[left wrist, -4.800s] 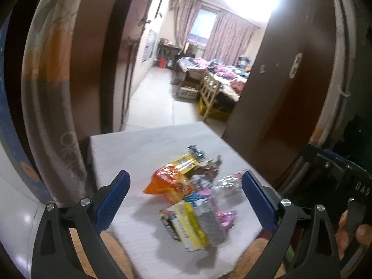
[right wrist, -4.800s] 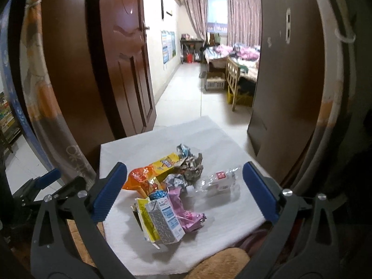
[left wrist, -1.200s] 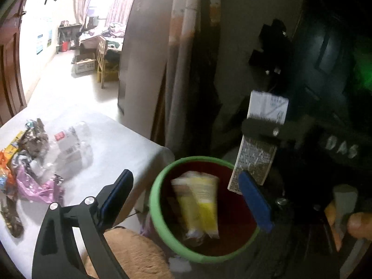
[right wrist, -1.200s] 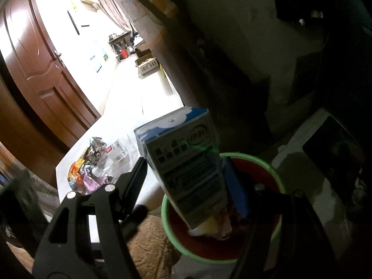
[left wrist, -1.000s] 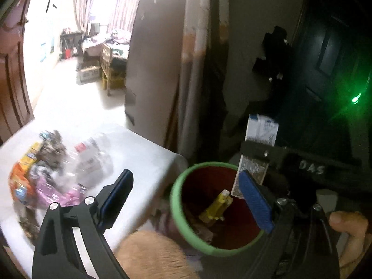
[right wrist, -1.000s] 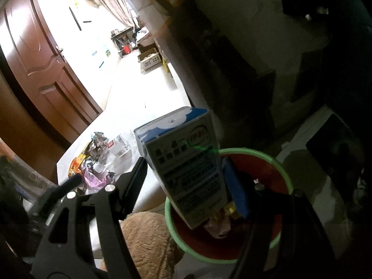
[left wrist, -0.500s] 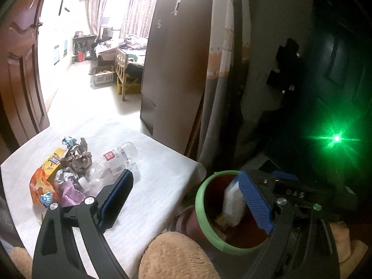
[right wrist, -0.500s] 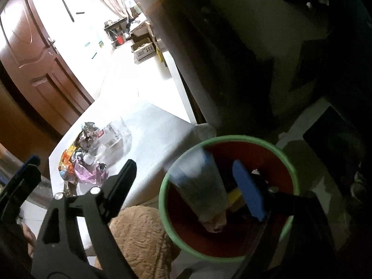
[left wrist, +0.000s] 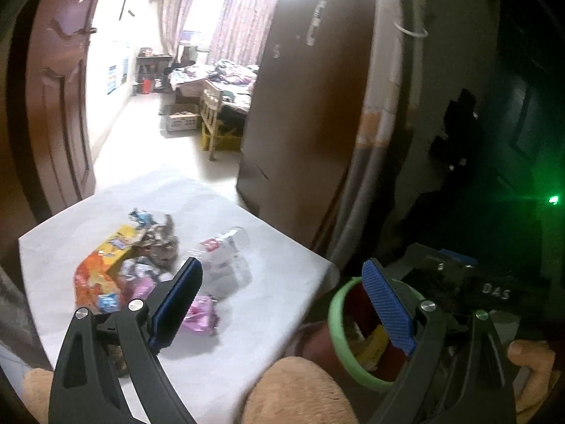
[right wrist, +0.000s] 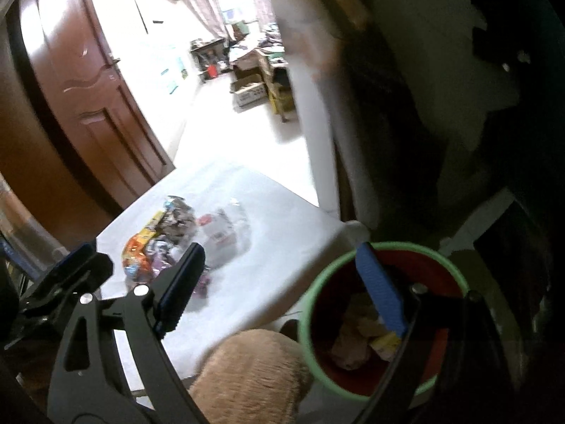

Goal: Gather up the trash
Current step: 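Move both open tools back over the table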

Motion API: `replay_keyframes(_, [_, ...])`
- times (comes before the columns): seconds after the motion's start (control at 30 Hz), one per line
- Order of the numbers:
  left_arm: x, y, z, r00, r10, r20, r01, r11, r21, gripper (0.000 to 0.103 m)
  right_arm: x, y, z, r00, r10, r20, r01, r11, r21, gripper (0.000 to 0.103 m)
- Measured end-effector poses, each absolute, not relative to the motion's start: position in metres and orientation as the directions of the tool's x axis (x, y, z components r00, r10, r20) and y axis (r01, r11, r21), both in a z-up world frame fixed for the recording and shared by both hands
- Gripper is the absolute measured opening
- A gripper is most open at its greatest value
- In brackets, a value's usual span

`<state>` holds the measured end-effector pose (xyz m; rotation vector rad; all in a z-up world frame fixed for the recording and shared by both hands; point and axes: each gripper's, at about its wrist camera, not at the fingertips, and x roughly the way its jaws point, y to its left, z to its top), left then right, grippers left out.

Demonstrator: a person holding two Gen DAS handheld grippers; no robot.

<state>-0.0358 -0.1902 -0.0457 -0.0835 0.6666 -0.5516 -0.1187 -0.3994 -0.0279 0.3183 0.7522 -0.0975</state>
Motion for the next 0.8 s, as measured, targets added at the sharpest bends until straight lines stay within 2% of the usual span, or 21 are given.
replay_keyframes(0.23, [-0.025,-0.137,-0.044,0.704,-0.439,-0.559,0.371,0.897,-0.238,0.088,-0.094,-0.347,-0.014,0.741,0.090,-0.665,0.098,0.966,0.241,0.087])
replay_keyframes(0.43, [-0.013,-0.080,-0.051,0.753,-0.327,-0.571,0.254,0.945,-0.206,0.088,-0.072,-0.301,-0.020,0.726,0.149,-0.671,0.025,0.970,0.243,0.088])
replay_keyframes(0.8, [0.017,-0.003,-0.081,0.746,-0.199,-0.636,0.057,0.970,-0.237,0.088,0.001,-0.242,-0.087,0.597,0.238,-0.766,-0.006,0.956,0.292,0.089])
